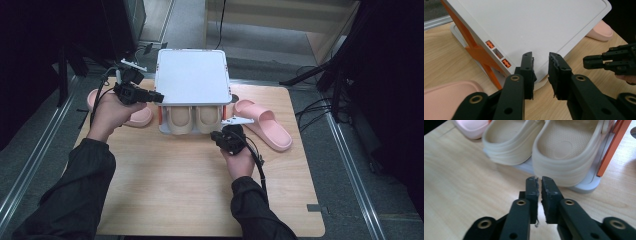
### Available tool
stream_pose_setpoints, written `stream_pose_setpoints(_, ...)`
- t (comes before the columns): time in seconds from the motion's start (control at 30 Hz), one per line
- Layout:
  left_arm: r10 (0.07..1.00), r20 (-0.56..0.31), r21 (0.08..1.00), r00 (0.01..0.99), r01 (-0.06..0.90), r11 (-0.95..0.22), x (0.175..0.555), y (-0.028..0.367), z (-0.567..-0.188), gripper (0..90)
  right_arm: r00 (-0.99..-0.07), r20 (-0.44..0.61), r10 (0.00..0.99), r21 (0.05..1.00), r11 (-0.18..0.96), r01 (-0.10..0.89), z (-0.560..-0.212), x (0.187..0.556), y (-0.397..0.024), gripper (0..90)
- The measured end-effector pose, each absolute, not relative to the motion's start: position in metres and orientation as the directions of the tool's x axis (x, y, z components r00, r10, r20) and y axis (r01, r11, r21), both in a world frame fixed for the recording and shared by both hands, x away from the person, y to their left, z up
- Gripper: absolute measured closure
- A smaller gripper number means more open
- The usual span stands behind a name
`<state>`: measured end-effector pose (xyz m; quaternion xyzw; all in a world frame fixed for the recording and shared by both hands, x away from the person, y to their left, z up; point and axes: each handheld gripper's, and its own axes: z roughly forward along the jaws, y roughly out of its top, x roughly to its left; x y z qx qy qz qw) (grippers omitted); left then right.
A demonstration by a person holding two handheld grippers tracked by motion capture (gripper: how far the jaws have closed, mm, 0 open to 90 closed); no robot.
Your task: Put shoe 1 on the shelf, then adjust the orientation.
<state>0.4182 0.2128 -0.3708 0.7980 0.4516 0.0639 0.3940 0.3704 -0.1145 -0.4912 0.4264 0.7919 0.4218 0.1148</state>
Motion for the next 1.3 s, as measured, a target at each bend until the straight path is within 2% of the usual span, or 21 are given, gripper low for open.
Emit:
stream_pose_setpoints(0.1, 0.772, -0.264, 0.685, 0.579, 0.676, -0.273, 0.415, 0.216, -0.368, 65.7, -0.628, 0.213, 0.748, 0.756, 0.282, 0.591, -0.487, 0.362, -0.123, 78.1)
stream_pose_setpoints(0.17, 0.770, -0.281, 0.687, 0.573, 0.680, -0.255, 0.413, 0.220, -0.365, 60.3, -0.645, 0.229, 0.729, 0.762, 0.279, 0.585, -0.484, 0.354, -0.130, 70.2)
stream_pose_setpoints(0.3, 0.780, -0.288, 0.694, 0.556, 0.683, -0.230, 0.407, 0.231, -0.361, 56.5, -0.664, 0.268, 0.698, 0.760, 0.271, 0.591, -0.481, 0.344, -0.137, 66.8)
stream_pose_setpoints(0.4, 0.787, -0.288, 0.696, 0.545, 0.684, -0.218, 0.404, 0.237, -0.360, 55.2, -0.700, 0.245, 0.670, 0.765, 0.310, 0.565, -0.481, 0.333, -0.141, 61.7)
stream_pose_setpoints(0.67, 0.802, -0.299, 0.685, 0.517, 0.702, -0.197, 0.397, 0.250, -0.367, 55.2, -0.741, 0.254, 0.622, 0.766, 0.338, 0.546, -0.479, 0.318, -0.147, 55.9)
stream_pose_setpoints(0.87, 0.816, -0.291, 0.680, 0.500, 0.708, -0.191, 0.391, 0.260, -0.377, 63.0, -0.750, 0.281, 0.599, 0.785, 0.306, 0.539, -0.476, 0.311, -0.155, 55.4)
stream_pose_setpoints(0.9, 0.824, -0.282, 0.681, 0.492, 0.707, -0.190, 0.390, 0.262, -0.379, 65.6, -0.751, 0.283, 0.597, 0.785, 0.306, 0.539, -0.476, 0.310, -0.156, 55.3)
stream_pose_setpoints(0.93, 0.827, -0.282, 0.684, 0.487, 0.707, -0.183, 0.387, 0.266, -0.383, 72.5, -0.753, 0.295, 0.588, 0.783, 0.302, 0.543, -0.476, 0.308, -0.160, 55.2)
stream_pose_setpoints(1.0, 0.835, -0.278, 0.683, 0.475, 0.709, -0.176, 0.386, 0.268, -0.386, 77.0, -0.751, 0.299, 0.589, 0.784, 0.297, 0.545, -0.477, 0.305, -0.164, 55.3)
stream_pose_setpoints(1.23, 0.862, -0.266, 0.690, 0.432, 0.710, -0.143, 0.387, 0.285, -0.404, 83.1, -0.747, 0.291, 0.598, 0.787, 0.295, 0.542, -0.475, 0.304, -0.171, 55.3)
stream_pose_setpoints(1.3, 0.869, -0.260, 0.695, 0.421, 0.707, -0.134, 0.387, 0.288, -0.408, 87.1, -0.750, 0.280, 0.599, 0.782, 0.310, 0.540, -0.477, 0.305, -0.169, 55.3)
